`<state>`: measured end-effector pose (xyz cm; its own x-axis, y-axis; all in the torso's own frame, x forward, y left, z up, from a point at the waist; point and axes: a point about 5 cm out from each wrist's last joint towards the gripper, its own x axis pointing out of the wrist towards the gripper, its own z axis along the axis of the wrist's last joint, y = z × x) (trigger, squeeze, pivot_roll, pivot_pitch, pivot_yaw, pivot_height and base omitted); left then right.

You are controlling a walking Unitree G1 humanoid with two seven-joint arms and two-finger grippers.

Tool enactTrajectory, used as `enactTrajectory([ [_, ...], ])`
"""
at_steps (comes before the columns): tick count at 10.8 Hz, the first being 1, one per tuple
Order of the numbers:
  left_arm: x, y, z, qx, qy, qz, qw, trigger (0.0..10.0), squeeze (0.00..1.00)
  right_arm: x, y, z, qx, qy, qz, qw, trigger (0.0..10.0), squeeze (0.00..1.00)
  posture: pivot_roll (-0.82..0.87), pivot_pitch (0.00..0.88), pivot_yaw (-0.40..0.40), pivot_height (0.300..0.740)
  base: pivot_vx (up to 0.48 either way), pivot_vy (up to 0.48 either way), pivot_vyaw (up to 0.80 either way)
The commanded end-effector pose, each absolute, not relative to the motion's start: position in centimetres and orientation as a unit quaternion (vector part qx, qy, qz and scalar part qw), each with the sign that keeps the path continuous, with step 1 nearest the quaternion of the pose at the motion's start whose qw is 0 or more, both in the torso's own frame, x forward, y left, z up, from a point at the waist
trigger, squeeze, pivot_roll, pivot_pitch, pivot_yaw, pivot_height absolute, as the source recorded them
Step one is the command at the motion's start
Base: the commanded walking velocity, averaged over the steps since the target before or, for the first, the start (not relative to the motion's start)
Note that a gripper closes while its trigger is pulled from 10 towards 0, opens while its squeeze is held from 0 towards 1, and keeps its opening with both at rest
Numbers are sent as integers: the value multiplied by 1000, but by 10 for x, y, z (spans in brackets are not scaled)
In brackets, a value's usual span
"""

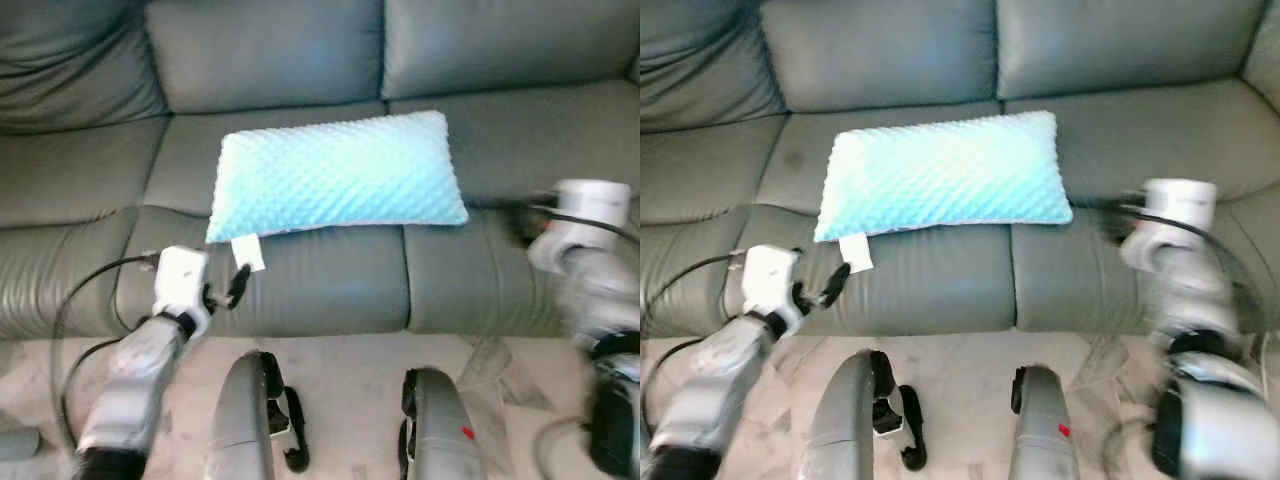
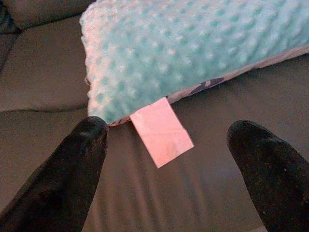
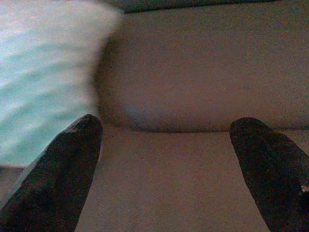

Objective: Move the pillow to the sofa

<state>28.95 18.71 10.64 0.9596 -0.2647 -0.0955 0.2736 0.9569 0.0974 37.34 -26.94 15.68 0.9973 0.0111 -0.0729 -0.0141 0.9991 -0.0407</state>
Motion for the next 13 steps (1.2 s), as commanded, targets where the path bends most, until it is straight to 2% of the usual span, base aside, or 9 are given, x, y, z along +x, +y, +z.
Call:
enactTrajectory([
  [1,282,196,102,57,56,-129,988,10000,0,374,-263,151,-24,48,22,998,10000,0,19,373,136,625,0,0,0],
  [3,271,208,109,65,59,-114,990,10000,0,385,-248,159,-41,56,23,997,10000,0,86,383,145,625,0,0,0],
  [6,259,218,113,73,70,-102,990,10000,0,392,-253,180,-60,34,-14,998,10000,0,105,398,143,625,0,0,0],
  [10,255,216,111,69,80,-102,989,10000,0,387,-289,217,-41,-57,-93,993,10000,0,93,403,129,625,0,0,0],
  [13,255,211,108,64,83,-106,989,10000,0,374,-313,207,-69,-41,-132,988,10000,0,77,393,123,625,0,0,0],
])
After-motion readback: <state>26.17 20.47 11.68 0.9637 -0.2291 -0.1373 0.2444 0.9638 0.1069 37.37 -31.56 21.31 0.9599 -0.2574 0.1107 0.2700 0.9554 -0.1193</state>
